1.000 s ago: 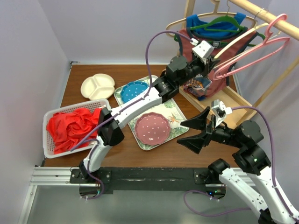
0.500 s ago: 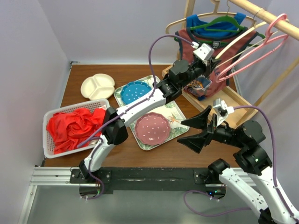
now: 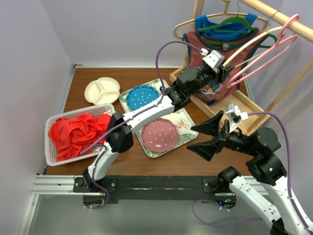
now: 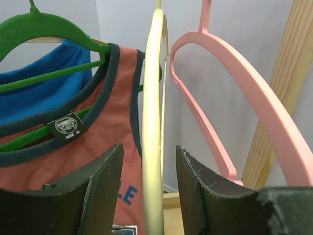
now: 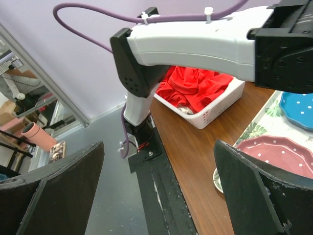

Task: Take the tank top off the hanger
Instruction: Place the hanger at the clothesline, then pick up the hanger from the clothesline.

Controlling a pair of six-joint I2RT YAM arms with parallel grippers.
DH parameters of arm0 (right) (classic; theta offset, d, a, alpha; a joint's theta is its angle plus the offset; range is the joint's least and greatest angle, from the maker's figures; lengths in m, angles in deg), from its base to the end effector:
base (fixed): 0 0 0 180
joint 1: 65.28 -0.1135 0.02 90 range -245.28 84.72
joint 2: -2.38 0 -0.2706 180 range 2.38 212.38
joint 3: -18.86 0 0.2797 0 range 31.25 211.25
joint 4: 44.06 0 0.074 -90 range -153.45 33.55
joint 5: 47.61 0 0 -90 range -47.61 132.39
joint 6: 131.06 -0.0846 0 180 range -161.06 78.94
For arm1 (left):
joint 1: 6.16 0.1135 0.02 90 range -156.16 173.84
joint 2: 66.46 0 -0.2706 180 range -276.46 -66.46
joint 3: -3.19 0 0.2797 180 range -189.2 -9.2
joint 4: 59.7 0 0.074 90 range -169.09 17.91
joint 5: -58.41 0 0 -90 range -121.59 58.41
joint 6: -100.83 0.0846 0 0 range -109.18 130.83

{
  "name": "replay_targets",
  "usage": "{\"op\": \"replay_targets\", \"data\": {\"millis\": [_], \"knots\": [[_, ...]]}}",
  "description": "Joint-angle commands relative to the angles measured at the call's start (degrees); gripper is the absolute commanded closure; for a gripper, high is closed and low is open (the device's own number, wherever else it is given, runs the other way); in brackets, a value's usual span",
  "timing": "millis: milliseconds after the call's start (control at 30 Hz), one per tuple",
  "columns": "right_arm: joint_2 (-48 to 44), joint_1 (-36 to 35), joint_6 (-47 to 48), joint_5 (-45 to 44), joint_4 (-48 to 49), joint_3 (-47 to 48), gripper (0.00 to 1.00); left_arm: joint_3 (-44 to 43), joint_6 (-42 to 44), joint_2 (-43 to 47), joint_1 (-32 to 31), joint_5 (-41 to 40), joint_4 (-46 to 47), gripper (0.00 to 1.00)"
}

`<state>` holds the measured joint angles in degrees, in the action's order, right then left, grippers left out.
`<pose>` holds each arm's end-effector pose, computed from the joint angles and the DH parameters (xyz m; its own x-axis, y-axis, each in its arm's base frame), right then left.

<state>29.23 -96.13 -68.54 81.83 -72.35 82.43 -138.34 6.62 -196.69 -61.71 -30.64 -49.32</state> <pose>0.0931 0.1182 0.4234 -0.3200 0.2239 -0.9206 -0.8880 0.2676 0.3738 0.3475 -0.5091 0.4335 0.1472 -0.3444 -0.9272 0.8463 0.5290 -0.0621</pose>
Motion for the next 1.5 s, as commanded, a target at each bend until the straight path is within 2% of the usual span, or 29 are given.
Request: {"op": "replay_targets", "data": {"millis": [0, 133, 300, 367, 567, 733, 800, 900, 1033, 1067, 1133, 1200, 1300, 1467], "knots": [[0.0, -0.2, -0.9, -1.6, 0.1, 2.4, 0.01, 6.6, 1.2, 9.0, -0.3, -0.9, 7.3, 0.46], [0.4, -0.2, -1.2, -3.3, -0.2, 3.5, 0.01, 14.9, 1.0, 17.1, -0.3, -3.0, 8.3, 0.36], [2.4, -0.2, -2.7, -6.2, 0.2, 5.3, 0.02, 31.6, 3.6, 28.2, -0.3, -7.0, 12.1, 0.2], [4.6, -0.2, -2.5, -8.7, 0.2, 8.6, 0.02, 37.6, 5.9, 33.2, -0.3, -9.6, 11.3, 0.13], [13.0, -0.2, -1.9, -19.3, -2.3, 21.7, 0.02, 55.7, 9.0, 47.2, -0.2, -19.7, 10.2, 0.02], [21.9, -0.1, 1.5, -32.9, 0.3, 30.4, 0.05, 67.1, 9.3, 60.1, -0.2, -23.2, 5.8, 0.0], [25.6, -0.1, 3.1, -35.6, 1.1, 33.7, 0.07, 70.8, 9.0, 63.8, -0.2, -24.3, 1.4, 0.0], [34.2, -0.1, 9.4, -39.4, 0.9, 40.7, 0.07, 73.8, 9.5, 70.5, -0.3, -23.9, -6.4, 0.0], [45.5, -0.2, 21.0, -51.2, 1.7, 47.9, 0.11, 76.1, 9.6, 79.5, -0.3, -26.3, -16.9, 0.0], [46.7, 0.0, 22.5, -56.2, 2.6, 48.6, 0.12, 78.6, 9.5, 81.0, -0.3, -27.5, -16.9, 0.0], [49.4, 0.0, 27.1, -60.2, 5.3, 50.9, 0.16, 81.2, 8.4, 85.4, -0.3, -28.5, -15.9, 0.0], [53.3, 0.1, 32.7, -65.9, 8.2, 52.2, 0.22, 83.9, 6.9, 87.5, -0.4, -26.7, -16.3, 0.0], [58.0, 1.4, 37.7, -70.7, 12.1, 54.4, 0.25, 84.5, 4.8, 89.2, -0.4, -23.6, -20.6, 0.0], [64.2, 4.6, 44.0, -77.2, 19.0, 58.8, 0.28, 84.1, 5.1, 89.9, -0.5, -25.3, -25.2, 0.0]]}}
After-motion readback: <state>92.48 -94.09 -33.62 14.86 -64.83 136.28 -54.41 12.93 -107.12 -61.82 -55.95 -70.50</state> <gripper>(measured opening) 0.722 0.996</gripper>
